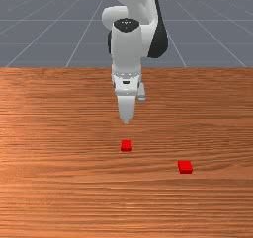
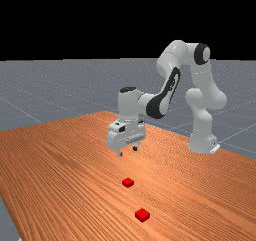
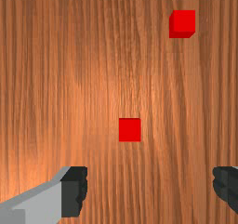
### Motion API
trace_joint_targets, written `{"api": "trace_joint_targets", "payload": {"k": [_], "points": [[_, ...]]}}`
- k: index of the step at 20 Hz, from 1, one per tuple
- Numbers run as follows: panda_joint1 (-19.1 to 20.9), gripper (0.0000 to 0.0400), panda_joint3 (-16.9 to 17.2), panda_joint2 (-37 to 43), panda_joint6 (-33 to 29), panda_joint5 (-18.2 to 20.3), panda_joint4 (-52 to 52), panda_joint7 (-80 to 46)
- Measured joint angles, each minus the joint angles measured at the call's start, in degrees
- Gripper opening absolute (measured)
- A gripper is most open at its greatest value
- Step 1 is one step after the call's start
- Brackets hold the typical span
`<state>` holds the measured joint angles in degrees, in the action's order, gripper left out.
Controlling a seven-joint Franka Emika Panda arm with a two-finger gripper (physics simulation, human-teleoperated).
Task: Stack all the cube
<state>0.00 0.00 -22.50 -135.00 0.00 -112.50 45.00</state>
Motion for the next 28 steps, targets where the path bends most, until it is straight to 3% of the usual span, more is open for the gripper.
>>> {"api": "trace_joint_targets", "payload": {"k": [1,3,5,6,7,8,10,12,14,24,25,26,28], "points": [[0.0,0.0249,0.0,0.0,0.0,0.0,0.0,0.0],[0.0,0.0344,0.3,0.4,0.3,0.5,-0.4,-1.6],[0.1,0.0379,0.5,0.6,0.4,0.6,-0.6,-2.2],[0.4,0.0232,2.9,7.5,1.7,0.1,-9.2,-8.4],[2.1,0.0142,5.5,13.2,3.8,-0.1,-13.9,-15.4],[3.8,0.0087,7.6,16.5,5.6,0.2,-16.2,-23.8],[5.5,0.0033,9.5,18.9,8.3,2.2,-17.9,-43.1],[5.6,0.0012,10.3,19.1,10.2,5.6,-18.0,-63.0],[5.7,0.0005,10.6,19.0,11.0,8.3,-18.1,-73.8],[4.8,0.0,9.8,19.2,10.5,9.6,-18.8,-79.9],[4.6,0.0157,9.6,19.3,8.9,9.6,-19.0,-80.0],[4.3,0.0252,9.3,19.1,7.0,9.8,-19.0,-80.0],[3.7,0.0346,8.1,15.9,3.7,11.2,-18.4,-80.8]]}}
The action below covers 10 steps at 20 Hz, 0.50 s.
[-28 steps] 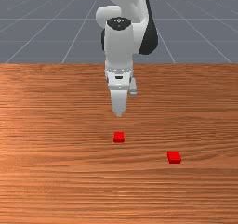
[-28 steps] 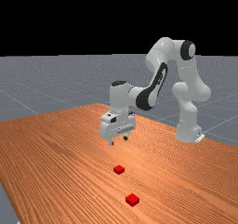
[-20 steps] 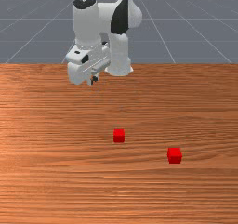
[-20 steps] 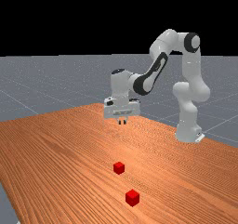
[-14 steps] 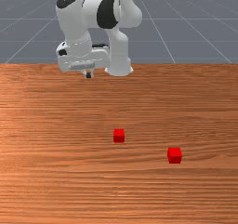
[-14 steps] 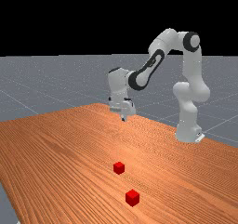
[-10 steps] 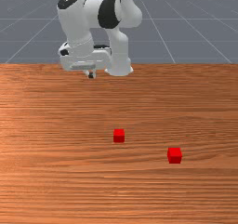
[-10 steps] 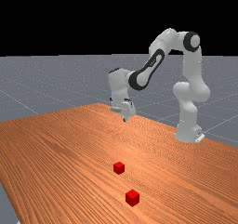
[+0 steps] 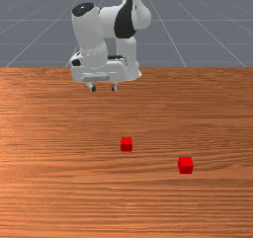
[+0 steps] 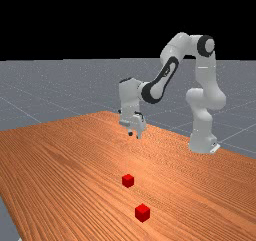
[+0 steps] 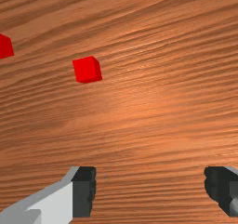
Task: Stack all the cube
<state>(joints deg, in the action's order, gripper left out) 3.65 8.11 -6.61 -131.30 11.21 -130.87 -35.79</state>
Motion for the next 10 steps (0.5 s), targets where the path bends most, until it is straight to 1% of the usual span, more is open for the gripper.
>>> {"api": "trace_joint_targets", "payload": {"k": [1,2,4,5,8,10], "points": [[-1.1,0.0367,-1.4,-2.7,-2.4,0.4,0.2,-1.2],[-2.8,0.038,-2.9,-5.0,-5.0,0.6,0.3,-2.2],[-6.1,0.0393,-5.5,-10.0,-9.1,1.1,1.6,-4.3],[-7.5,0.0396,-6.1,-12.9,-10.4,0.6,3.1,-5.5],[-10.3,0.0399,-4.7,-20.7,-12.7,-2.5,9.8,-9.4],[-10.6,0.04,-3.0,-23.8,-13.4,-4.1,13.2,-10.5]]}}
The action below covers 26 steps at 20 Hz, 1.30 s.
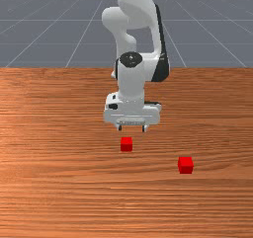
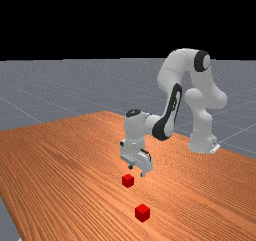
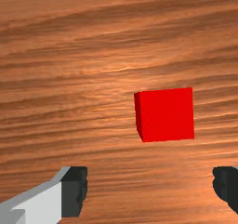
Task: Stack all the cube
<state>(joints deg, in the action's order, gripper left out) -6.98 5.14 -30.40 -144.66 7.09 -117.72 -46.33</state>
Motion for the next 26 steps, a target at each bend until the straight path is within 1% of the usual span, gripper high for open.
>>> {"api": "trace_joint_targets", "payload": {"k": [2,4,7,14,15,16,19,21,23,26], "points": [[0.4,0.04,1.5,-1.4,-0.6,-0.8,1.7,-0.5],[1.2,0.04,2.0,-3.1,-1.1,-0.8,3.4,-0.5],[2.1,0.04,1.6,-5.9,-2.3,-0.2,5.6,0.1],[2.1,0.04,0.0,-7.3,-7.6,1.1,5.0,0.6],[2.2,0.0243,-0.2,-7.6,-7.9,1.2,5.0,0.7],[2.2,0.0195,-0.3,-7.8,-8.1,1.3,5.1,0.7],[2.1,0.0194,-0.2,-7.6,-7.8,1.2,5.1,0.6],[1.3,0.0194,0.1,-6.8,-6.8,0.7,5.1,-0.1],[-1.0,0.0194,0.4,-5.1,-3.0,-1.0,5.7,-1.4],[-4.9,0.0194,-0.9,-4.1,2.0,-3.3,9.0,-2.2]]}}
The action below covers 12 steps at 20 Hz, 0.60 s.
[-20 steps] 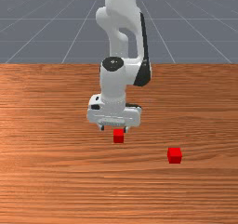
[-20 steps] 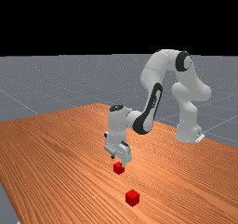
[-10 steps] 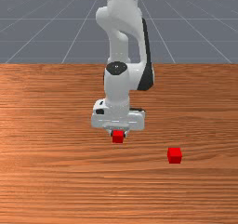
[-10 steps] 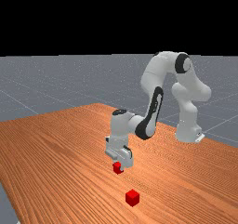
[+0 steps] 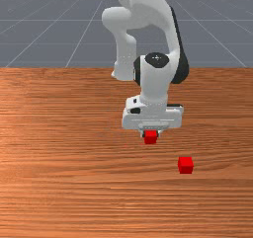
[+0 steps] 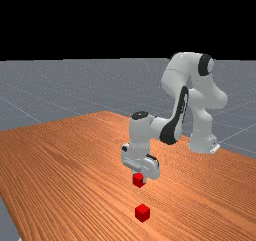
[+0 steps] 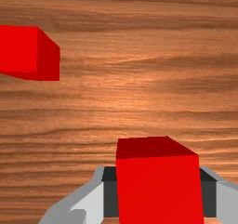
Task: Stack all the cube
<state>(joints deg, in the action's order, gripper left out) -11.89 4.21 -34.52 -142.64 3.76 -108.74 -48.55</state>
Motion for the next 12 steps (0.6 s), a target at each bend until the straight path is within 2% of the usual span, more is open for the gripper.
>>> {"api": "trace_joint_targets", "payload": {"k": [2,5,7,12], "points": [[-1.7,0.0194,-0.8,-0.2,1.5,-0.4,2.8,-0.8],[-2.0,0.0194,-1.5,-3.7,3.0,0.2,10.7,-1.0],[-2.8,0.0194,-0.9,-7.1,4.5,-1.0,16.4,-2.0],[-6.1,0.0194,-0.9,-13.0,5.6,-2.7,22.6,-4.0]]}}
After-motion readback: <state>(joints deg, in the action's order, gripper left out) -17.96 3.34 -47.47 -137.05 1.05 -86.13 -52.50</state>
